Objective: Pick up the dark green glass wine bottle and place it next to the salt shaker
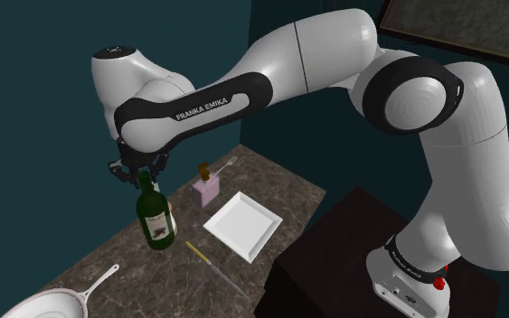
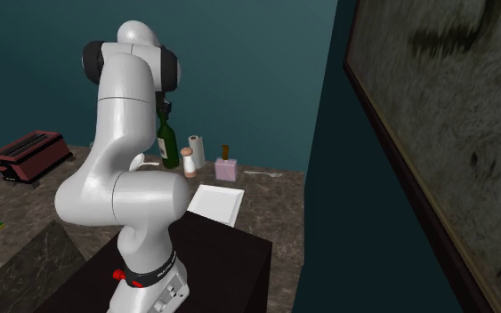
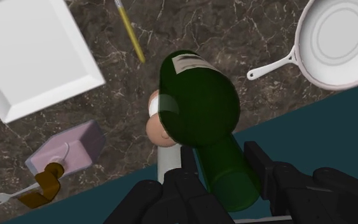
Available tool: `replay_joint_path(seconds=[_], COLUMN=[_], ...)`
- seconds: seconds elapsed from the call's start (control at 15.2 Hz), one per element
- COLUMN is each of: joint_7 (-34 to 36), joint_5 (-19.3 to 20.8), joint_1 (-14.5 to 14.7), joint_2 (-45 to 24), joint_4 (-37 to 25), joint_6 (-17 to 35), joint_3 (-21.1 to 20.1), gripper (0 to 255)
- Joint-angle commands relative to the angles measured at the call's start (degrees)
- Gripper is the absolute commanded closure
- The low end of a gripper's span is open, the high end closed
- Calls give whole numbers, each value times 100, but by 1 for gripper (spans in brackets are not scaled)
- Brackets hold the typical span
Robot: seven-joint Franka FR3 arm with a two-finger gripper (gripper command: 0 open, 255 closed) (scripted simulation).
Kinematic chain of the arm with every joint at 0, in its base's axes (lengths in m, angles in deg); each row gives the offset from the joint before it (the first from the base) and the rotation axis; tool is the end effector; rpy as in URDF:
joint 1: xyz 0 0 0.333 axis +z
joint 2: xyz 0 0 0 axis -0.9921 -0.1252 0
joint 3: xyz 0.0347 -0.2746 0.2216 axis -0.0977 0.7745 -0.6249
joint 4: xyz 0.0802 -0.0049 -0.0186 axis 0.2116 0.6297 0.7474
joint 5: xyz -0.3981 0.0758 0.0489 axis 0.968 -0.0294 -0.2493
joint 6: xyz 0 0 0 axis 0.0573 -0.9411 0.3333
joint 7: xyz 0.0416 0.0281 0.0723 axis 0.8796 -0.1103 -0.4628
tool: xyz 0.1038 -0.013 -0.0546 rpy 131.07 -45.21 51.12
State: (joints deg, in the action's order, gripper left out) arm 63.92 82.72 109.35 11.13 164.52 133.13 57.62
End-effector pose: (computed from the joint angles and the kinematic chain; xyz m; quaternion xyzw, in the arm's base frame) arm 0.6176 0.4743 0.3418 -0.9984 0.0467 -0.0274 0.0176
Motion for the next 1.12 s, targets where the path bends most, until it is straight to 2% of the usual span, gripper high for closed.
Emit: replay_joint_path(seconds=[0.0, 1.06], joint_7=[18, 118], joint_5=[17, 175], joint_1=[4, 62], joint_2=[-44, -666], joint_4=[68, 285], joint_6=[118, 948], joint_3=[10, 137], gripper=[255, 255])
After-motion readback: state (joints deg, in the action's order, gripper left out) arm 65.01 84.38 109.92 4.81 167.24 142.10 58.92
